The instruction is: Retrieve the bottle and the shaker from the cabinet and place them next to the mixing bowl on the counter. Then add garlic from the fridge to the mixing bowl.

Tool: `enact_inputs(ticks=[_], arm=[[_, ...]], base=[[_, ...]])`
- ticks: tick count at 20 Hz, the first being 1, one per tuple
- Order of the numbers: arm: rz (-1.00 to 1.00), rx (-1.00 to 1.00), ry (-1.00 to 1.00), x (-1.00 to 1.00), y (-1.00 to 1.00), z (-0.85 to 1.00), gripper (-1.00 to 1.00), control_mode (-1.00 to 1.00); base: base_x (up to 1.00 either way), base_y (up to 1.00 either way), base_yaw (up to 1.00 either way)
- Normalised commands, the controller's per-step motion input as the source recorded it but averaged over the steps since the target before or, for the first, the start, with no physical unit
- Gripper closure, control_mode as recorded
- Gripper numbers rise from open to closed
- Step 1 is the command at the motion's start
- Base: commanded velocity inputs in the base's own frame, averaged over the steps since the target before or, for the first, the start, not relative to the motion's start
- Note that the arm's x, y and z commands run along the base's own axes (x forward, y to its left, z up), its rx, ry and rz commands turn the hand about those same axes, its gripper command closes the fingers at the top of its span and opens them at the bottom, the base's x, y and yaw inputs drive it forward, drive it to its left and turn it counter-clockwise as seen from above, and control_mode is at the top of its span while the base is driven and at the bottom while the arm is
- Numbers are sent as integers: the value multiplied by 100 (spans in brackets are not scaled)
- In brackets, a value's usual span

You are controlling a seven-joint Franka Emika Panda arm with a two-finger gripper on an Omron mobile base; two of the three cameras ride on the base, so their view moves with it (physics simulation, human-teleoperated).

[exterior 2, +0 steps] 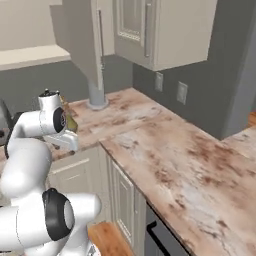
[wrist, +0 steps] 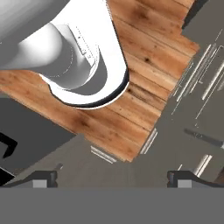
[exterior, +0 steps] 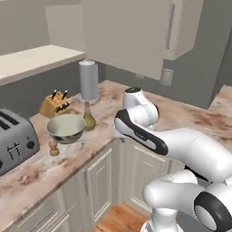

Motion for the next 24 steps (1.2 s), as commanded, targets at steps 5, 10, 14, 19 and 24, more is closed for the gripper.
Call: enact_inputs(ticks=[5,10,14,19,24], arm=[[0,0,0,0,0,0,-100,100],[0,0,0,0,0,0,-100,100],[0,0,0,0,0,0,-100,100],[0,0,0,0,0,0,-100,100],[0,0,0,0,0,0,-100,100]], base=[[-3,-38,-84],[1,-55,-83],[8,-73,-78],[12,-83,-73],[1,-94,-73]])
